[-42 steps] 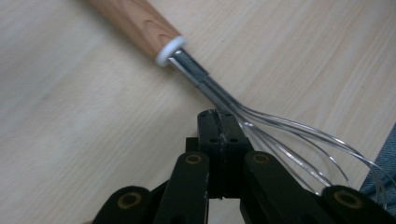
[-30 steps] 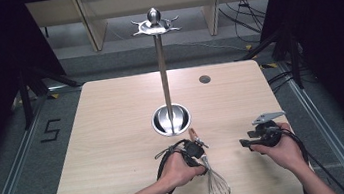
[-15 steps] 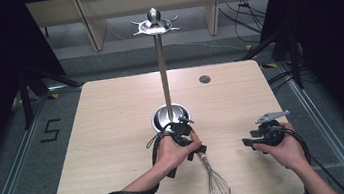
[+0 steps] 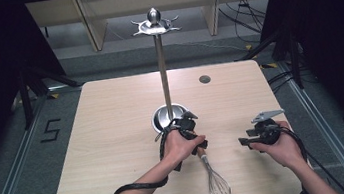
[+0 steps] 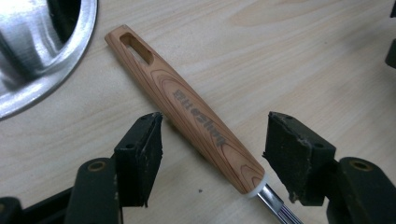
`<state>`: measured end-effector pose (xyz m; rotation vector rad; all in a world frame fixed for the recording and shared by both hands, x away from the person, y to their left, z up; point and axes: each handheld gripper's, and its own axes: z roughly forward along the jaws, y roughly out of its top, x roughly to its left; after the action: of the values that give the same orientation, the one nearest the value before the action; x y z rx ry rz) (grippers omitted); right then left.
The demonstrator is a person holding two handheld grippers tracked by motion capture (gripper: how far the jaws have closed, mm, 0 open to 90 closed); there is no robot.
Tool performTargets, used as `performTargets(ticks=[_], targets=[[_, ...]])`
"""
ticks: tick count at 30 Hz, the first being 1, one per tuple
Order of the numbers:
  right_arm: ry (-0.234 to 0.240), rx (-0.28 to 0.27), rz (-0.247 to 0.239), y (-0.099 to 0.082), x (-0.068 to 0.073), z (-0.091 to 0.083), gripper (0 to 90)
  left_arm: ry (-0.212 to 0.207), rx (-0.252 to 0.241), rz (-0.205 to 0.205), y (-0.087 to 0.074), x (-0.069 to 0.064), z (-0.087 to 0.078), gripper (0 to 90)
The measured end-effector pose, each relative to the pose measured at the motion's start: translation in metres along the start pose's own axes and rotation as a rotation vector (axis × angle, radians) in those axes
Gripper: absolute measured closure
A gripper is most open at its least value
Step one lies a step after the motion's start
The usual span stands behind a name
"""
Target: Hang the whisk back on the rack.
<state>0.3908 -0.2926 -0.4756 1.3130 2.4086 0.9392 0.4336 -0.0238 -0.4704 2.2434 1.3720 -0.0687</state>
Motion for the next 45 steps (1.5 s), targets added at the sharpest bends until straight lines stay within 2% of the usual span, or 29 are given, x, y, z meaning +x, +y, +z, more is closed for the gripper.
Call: performTargets(ticks=[1, 2, 5, 6, 7, 9, 10, 11, 12, 13, 14, 16, 18, 19, 20, 22, 23, 24, 26, 27, 28, 29, 30, 32, 33, 38, 39, 44, 45], targets=[[0.002, 0.003, 0.002, -0.001, -0.001, 0.0, 50.4, -0.004, 0.015, -0.008, 0.002, -0.001, 0.0, 35.5], [-0.002, 0.008, -0.025, -0.001, -0.003, -0.001, 50.3, 0.002, 0.019, -0.005, 0.003, -0.001, 0.001, 35.5], [-0.011, -0.027, -0.003, -0.003, -0.003, 0.003, 50.3, 0.012, 0.025, -0.01, 0.003, -0.002, 0.003, 35.5], [-0.007, 0.019, -0.006, 0.0, -0.003, -0.001, 50.3, 0.011, 0.024, -0.011, 0.003, -0.002, 0.004, 35.5], [-0.002, 0.006, 0.002, 0.0, -0.002, 0.0, 50.3, 0.023, 0.031, -0.005, 0.003, -0.001, 0.006, 35.5], [-0.014, -0.02, -0.008, -0.001, 0.0, 0.003, 50.3, 0.035, -0.007, 0.001, 0.0, -0.001, 0.011, 35.5], [-0.014, -0.02, -0.008, -0.001, 0.0, 0.003, 50.3, 0.035, -0.007, 0.001, 0.0, -0.001, 0.011, 35.6], [-0.008, 0.02, -0.024, 0.001, 0.0, -0.001, 50.2, 0.046, 0.004, 0.008, -0.001, 0.0, 0.012, 35.6], [-0.011, 0.01, -0.036, 0.001, 0.0, 0.0, 50.2, 0.046, 0.035, 0.013, 0.0, -0.001, 0.011, 35.6], [-0.008, 0.019, -0.03, 0.001, 0.001, 0.0, 50.2, 0.029, 0.034, 0.001, -0.001, -0.003, 0.012, 35.7], [-0.006, 0.025, -0.013, 0.002, 0.002, -0.001, 50.2, 0.036, 0.04, 0.013, -0.001, -0.004, 0.012, 35.7], [-0.006, 0.025, -0.017, 0.002, 0.001, 0.0, 50.1, 0.033, 0.045, 0.012, -0.002, -0.005, 0.013, 36.6], [-0.002, 0.005, -0.015, 0.0, 0.001, 0.002, 50.0, 0.038, 0.049, 0.027, -0.002, -0.005, 0.013, 38.6], [-0.008, 0.023, -0.015, -0.001, 0.001, 0.002, 49.9, 0.06, 0.061, 0.058, -0.002, -0.004, 0.013, 40.3], [0.0, 0.047, -0.003, 0.0, 0.002, 0.0, 49.9, 0.074, 0.071, 0.065, -0.003, -0.004, 0.013, 41.6], [0.002, 0.029, 0.013, -0.001, 0.003, 0.001, 49.9, 0.079, 0.077, 0.069, -0.003, -0.003, 0.012, 45.7], [0.004, 0.015, 0.012, -0.001, 0.002, 0.002, 49.8, 0.084, 0.112, 0.117, -0.004, 0.001, 0.009, 45.7], [0.002, 0.029, 0.01, -0.001, 0.002, 0.001, 49.8, 0.091, 0.119, 0.106, -0.005, 0.0, 0.009, 48.8], [0.001, 0.05, -0.008, 0.0, 0.002, 0.001, 49.8, 0.101, 0.13, 0.131, -0.006, 0.002, 0.007, 53.8], [0.005, 0.014, 0.011, -0.001, 0.003, 0.004, 49.8, 0.113, 0.131, 0.139, -0.007, 0.004, 0.006, 55.1], [0.005, 0.014, 0.011, -0.001, 0.003, 0.004, 49.8, 0.113, 0.131, 0.139, -0.007, 0.004, 0.006, 56.8], [-0.002, 0.045, -0.016, 0.0, 0.002, 0.001, 49.8, 0.127, 0.14, 0.152, -0.008, 0.007, 0.004, 58.6], [-0.002, 0.045, -0.018, 0.0, 0.002, 0.001, 49.8, 0.133, 0.146, 0.163, -0.008, 0.008, 0.003, 59.8], [-0.002, 0.047, -0.018, 0.0, 0.002, 0.002, 49.8, 0.144, 0.147, 0.171, -0.009, 0.01, 0.002, 61.1], [0.003, 0.058, 0.007, 0.0, 0.004, 0.001, 49.8, 0.157, 0.16, 0.183, -0.009, 0.012, -0.001, 63.7], [0.005, 0.063, 0.01, 0.0, 0.004, 0.001, 49.7, 0.168, 0.166, 0.17, -0.01, 0.017, -0.002, 66.1], [0.006, 0.043, 0.016, -0.001, 0.004, 0.003, 49.7, 0.17, 0.19, 0.168, -0.01, 0.019, -0.003, 65.7], [0.006, 0.059, 0.011, 0.0, 0.004, 0.001, 49.7, 0.167, 0.179, 0.171, -0.01, 0.02, -0.002, 66.2], [0.009, 0.032, 0.015, -0.001, 0.004, 0.003, 49.7, 0.163, 0.18, 0.168, -0.01, 0.021, -0.003, 66.8]])
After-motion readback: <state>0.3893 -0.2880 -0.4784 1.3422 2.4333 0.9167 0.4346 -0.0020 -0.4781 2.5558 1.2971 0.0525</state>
